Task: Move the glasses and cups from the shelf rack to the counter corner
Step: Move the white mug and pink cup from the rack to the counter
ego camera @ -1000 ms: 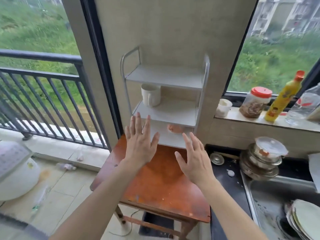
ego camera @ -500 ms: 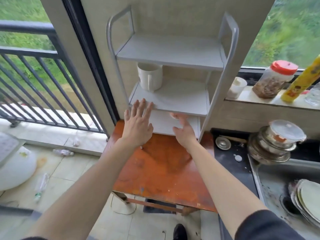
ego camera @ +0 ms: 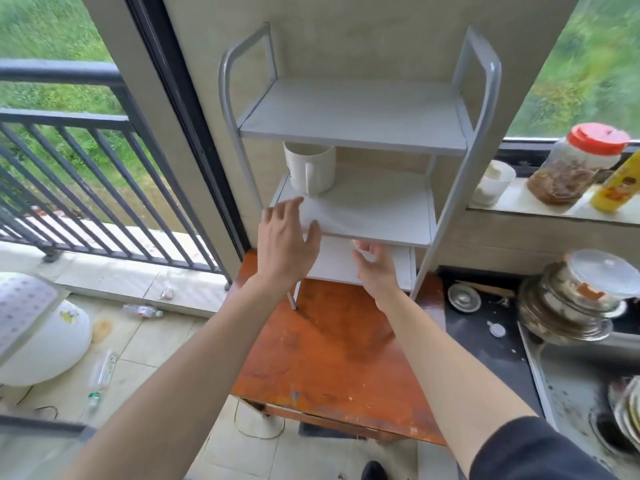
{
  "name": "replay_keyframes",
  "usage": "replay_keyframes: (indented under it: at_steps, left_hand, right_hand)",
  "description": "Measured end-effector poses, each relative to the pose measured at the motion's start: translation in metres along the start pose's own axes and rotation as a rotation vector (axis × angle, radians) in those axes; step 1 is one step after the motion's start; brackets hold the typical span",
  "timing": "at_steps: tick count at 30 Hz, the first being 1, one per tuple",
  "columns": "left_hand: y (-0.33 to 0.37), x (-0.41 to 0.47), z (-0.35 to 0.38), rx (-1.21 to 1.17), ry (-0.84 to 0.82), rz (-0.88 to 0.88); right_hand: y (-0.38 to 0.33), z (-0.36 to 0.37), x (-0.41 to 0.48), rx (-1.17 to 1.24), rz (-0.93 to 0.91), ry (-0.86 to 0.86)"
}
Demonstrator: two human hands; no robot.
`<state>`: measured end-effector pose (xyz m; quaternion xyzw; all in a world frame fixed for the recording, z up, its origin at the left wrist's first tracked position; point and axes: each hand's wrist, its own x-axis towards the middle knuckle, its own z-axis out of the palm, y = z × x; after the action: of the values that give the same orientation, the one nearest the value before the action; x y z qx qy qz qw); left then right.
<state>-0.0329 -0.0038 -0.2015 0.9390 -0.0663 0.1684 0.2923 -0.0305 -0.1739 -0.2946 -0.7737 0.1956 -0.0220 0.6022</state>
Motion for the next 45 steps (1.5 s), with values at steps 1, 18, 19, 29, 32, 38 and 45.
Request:
replay_keyframes:
  at_steps: [1,18,19,29,32,38,45]
  left_hand:
    - [0.007,0.005,0.0,-0.119,0.018,-0.066]
    - [0.037,0.036,-0.012,-1.165,-0.105,-0.539]
    - [0.037,0.036,-0.013,-1.154,-0.103,-0.557]
    - [0.04,-0.027,-0.03,-1.083,0.047,-0.624]
    - [0.037,-0.073,-0.032,-1.055,0.112,-0.567]
    - [0.018,-0.155,-0.018,-0.997,0.163,-0.511]
    - [0.034,-0.223,0.026,-0.965,-0.083,-0.61]
  right_hand:
    - [0.0,-0.001,-0.001,-0.012,-0.008,-0.015]
    - [-0.005,0.009,-0.004,0.364,0.141,0.025]
    - [-0.002,0.009,-0.009,0.337,0.122,0.045]
    - [0.014,-0.004,-0.073,0.125,0.222,0.123]
    - [0.023,-0.009,-0.104,0.116,0.211,0.186]
    - [0.054,-0.021,-0.176,0.125,0.201,0.278]
    - [0.099,-0.077,-0.25,0.145,0.298,0.54]
